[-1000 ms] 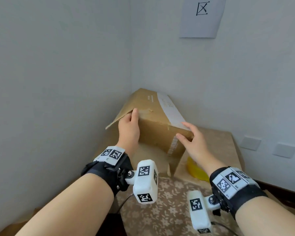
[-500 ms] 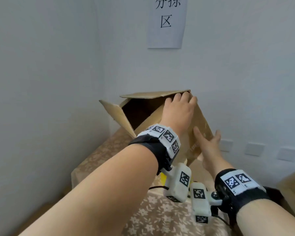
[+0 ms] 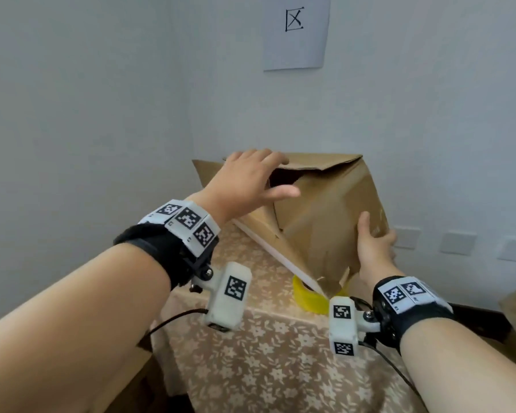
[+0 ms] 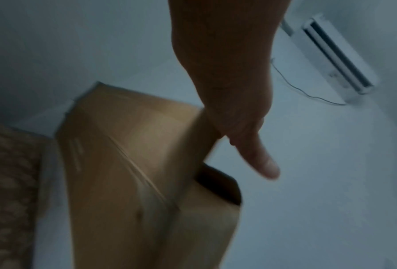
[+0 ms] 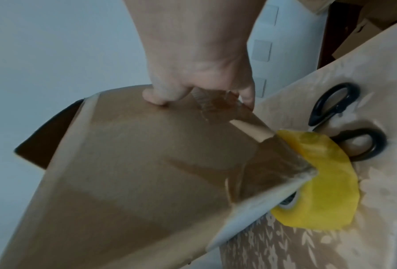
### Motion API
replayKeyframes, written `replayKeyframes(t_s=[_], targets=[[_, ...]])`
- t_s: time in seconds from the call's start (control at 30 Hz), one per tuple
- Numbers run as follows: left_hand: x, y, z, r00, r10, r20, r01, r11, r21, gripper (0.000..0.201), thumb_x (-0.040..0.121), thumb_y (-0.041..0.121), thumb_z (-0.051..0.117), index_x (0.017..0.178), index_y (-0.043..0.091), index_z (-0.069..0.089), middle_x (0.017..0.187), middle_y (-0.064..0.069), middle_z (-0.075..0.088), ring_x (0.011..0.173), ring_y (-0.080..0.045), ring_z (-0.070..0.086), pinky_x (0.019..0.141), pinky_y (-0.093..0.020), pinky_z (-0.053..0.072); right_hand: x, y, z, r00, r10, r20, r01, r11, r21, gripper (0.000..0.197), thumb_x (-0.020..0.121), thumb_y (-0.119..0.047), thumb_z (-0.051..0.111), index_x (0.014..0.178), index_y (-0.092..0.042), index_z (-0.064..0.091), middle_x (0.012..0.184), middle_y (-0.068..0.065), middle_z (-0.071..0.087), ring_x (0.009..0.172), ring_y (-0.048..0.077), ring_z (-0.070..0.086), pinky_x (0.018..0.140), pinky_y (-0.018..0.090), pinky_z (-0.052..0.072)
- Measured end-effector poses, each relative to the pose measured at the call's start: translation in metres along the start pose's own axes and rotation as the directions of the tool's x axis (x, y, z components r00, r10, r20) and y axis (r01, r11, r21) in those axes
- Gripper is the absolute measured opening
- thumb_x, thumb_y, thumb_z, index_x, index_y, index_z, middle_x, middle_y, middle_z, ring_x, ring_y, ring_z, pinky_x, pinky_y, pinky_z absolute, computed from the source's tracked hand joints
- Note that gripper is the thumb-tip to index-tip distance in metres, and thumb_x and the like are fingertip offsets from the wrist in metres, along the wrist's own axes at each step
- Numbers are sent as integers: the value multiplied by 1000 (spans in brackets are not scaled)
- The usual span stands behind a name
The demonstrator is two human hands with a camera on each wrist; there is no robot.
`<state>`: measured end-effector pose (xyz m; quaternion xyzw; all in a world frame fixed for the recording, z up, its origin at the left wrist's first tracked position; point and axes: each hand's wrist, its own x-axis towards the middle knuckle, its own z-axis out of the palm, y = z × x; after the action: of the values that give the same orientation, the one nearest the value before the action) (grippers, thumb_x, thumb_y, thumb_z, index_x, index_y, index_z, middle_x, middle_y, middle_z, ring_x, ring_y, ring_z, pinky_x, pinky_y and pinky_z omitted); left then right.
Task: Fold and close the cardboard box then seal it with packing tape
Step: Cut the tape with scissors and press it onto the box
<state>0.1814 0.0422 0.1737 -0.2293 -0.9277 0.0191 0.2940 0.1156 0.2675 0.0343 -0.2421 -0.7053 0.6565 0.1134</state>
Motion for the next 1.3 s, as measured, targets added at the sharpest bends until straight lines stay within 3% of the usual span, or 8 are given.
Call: replayKeyframes(t_s=[0.1, 0.23, 0.4, 0.63, 0.9, 1.1, 1.2, 1.3], targets=[[-6, -39, 17, 980, -70, 186, 73, 997, -12, 69, 79, 60, 56, 135, 22, 40, 134, 2, 48, 127, -20, 42, 110, -39, 22, -5, -9, 3, 998, 19, -55, -20, 999, -27, 75, 91, -65, 32, 152, -29, 7, 155, 17, 18, 133, 43, 32, 100, 58, 35], [9, -59, 32, 984, -121, 133, 116, 992, 49, 28, 93, 29, 55, 116, 14, 49, 115, -1, 55, 112, -25, 49, 106, -41, 27, -25, -26, 6, 984, -178, 4, 178, 984, -28, 69, 93, -63, 29, 151, -32, 11, 158, 9, 13, 142, 34, 19, 110, 56, 26], [40, -47, 17, 981, -50, -189, 73, 990, 119, 15, 95, 14, 42, 106, 15, 51, 105, -1, 59, 101, -26, 52, 82, -36, 29, -48, -53, 1, 754, -541, 373, 604, 794, -70, 94, 69, -80, 48, 146, -49, 4, 160, -1, -5, 147, 20, 2, 116, 50, 15], [80, -25, 40, 939, 209, -273, -161, 969, 190, 39, 63, -18, 51, 92, 7, 58, 77, -10, 56, 62, -30, 52, 55, -31, 29, -2, -84, 28, 689, -697, 199, 723, 682, -111, 73, 86, -5, 63, 146, -20, 25, 144, 9, 37, 131, 23, 39, 101, 26, 31], [127, -43, 99, 855, 325, -404, -217, 932, 291, 34, 64, -6, 46, 87, 14, 61, 71, 0, 57, 60, -24, 52, 62, -30, 28, 74, -107, 66, 625, -780, -43, 763, 621, -178, 28, 89, -6, 57, 113, -15, 45, 101, 6, 63, 95, 27, 60, 78, 26, 41], [152, -51, 126, 797, 346, -494, -247, 934, 257, 36, 66, -5, 58, 94, 17, 53, 77, -1, 59, 65, -25, 53, 65, -30, 24, 110, -102, 73, 543, -814, -207, 812, 572, -119, 25, 87, 1, 54, 86, -20, 41, 79, -3, 51, 75, 21, 50, 68, 23, 39], [156, -53, 143, 864, 301, -404, -268, 954, 136, 24, 77, 2, 61, 97, 15, 62, 83, -4, 61, 68, -27, 56, 65, -31, 28, 125, -85, 69, 617, -779, -111, 772, 626, -105, 20, 89, -3, 58, 89, -19, 45, 82, 3, 56, 76, 22, 53, 70, 22, 43], [152, -82, 156, 994, 28, -102, -30, 999, -17, 22, 99, 26, 41, 109, 14, 57, 96, -4, 63, 84, -28, 58, 72, -34, 34, 140, -58, 67, 775, -627, 81, 631, 759, -163, 14, 91, -18, 62, 100, -13, 53, 96, 7, 64, 90, 23, 61, 83, 38, 51]])
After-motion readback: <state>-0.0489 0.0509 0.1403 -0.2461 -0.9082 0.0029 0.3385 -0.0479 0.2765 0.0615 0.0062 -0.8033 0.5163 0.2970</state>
